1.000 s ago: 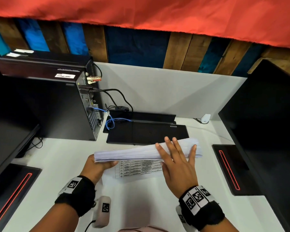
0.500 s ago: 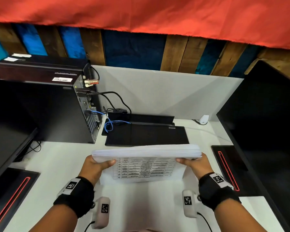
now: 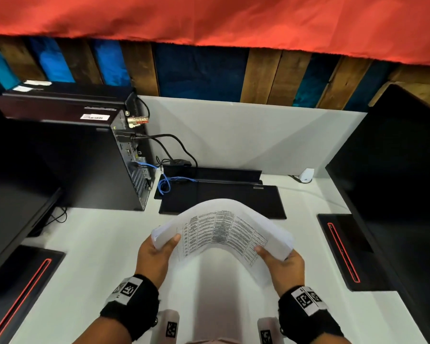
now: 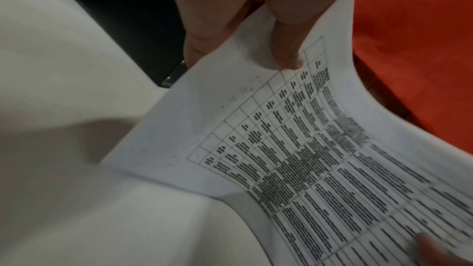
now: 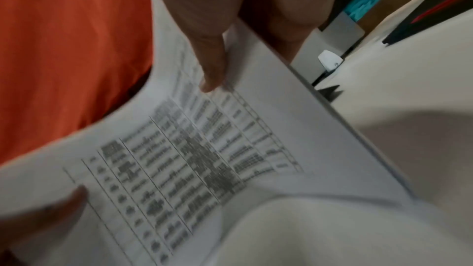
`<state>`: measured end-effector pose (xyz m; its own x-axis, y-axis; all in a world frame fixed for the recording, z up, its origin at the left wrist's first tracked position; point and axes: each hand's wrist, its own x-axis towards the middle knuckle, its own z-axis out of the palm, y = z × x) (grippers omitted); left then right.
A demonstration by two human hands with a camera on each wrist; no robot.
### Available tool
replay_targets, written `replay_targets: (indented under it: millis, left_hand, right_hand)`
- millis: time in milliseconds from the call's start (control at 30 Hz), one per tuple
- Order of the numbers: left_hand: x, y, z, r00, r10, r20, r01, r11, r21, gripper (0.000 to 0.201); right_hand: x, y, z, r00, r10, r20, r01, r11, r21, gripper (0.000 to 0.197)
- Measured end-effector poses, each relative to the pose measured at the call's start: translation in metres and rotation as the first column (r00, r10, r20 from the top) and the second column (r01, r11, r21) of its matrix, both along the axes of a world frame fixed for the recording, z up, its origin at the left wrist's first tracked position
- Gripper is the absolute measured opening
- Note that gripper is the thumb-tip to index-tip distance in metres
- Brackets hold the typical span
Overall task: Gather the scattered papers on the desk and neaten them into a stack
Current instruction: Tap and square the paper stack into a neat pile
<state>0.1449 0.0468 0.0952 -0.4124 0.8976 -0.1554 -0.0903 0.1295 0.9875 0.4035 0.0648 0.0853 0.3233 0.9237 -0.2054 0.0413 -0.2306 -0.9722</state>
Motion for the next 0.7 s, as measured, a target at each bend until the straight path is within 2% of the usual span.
replay_targets:
  millis: [100, 200, 267, 333, 433, 567, 600, 633, 700]
  left_hand:
    - [-0.008, 0.001, -0.019, 0.999, -0.015, -0.036, 0.012, 0.996, -0.084, 0.030]
    - [-0.023, 0.006, -0.046, 0.990, -0.127, -0.057, 0.105, 0.951, -0.291, 0.042]
    - [-0.029, 0.009, -0.063, 0.957, -0.251, -0.144, 0.170, 0.890, -0.423, 0.050]
    - [-0.031, 0.011, -0.076, 0.923, -0.292, -0.250, 0.141, 0.862, -0.487, 0.048]
    - [-0.026, 0.011, -0.081, 0.916, -0.232, -0.326, 0.052, 0.877, -0.477, 0.036]
    - [-0.021, 0.005, -0.072, 0.940, -0.148, -0.306, 0.019, 0.921, -0.389, 0.016]
    - [-0.021, 0.004, -0.068, 0.946, -0.143, -0.290, 0.026, 0.928, -0.373, 0.014]
    - [-0.021, 0.003, -0.062, 0.954, -0.139, -0.267, 0.037, 0.935, -0.354, 0.013]
    - [-0.020, 0.006, -0.048, 0.977, -0.106, -0.183, 0.047, 0.952, -0.302, 0.026]
  right_hand:
    - [0.004, 0.001, -0.015, 0.998, 0.049, 0.039, -0.045, 0.995, -0.093, 0.028]
    - [0.010, 0.003, -0.032, 0.986, 0.144, 0.079, -0.124, 0.969, -0.213, 0.031]
    - [0.011, 0.005, -0.044, 0.968, 0.209, 0.139, -0.164, 0.946, -0.280, 0.024]
    - [0.009, 0.007, -0.049, 0.958, 0.223, 0.178, -0.160, 0.937, -0.311, 0.017]
    - [0.005, 0.009, -0.048, 0.973, 0.167, 0.158, -0.115, 0.948, -0.297, 0.016]
    - [0.002, 0.005, -0.036, 0.988, 0.096, 0.120, -0.068, 0.973, -0.221, 0.006]
    - [0.002, 0.004, -0.034, 0.990, 0.090, 0.109, -0.066, 0.977, -0.205, 0.010]
    - [0.002, 0.004, -0.030, 0.992, 0.081, 0.099, -0.061, 0.979, -0.195, 0.013]
    - [0.001, 0.006, -0.023, 0.997, 0.055, 0.060, -0.044, 0.984, -0.171, 0.016]
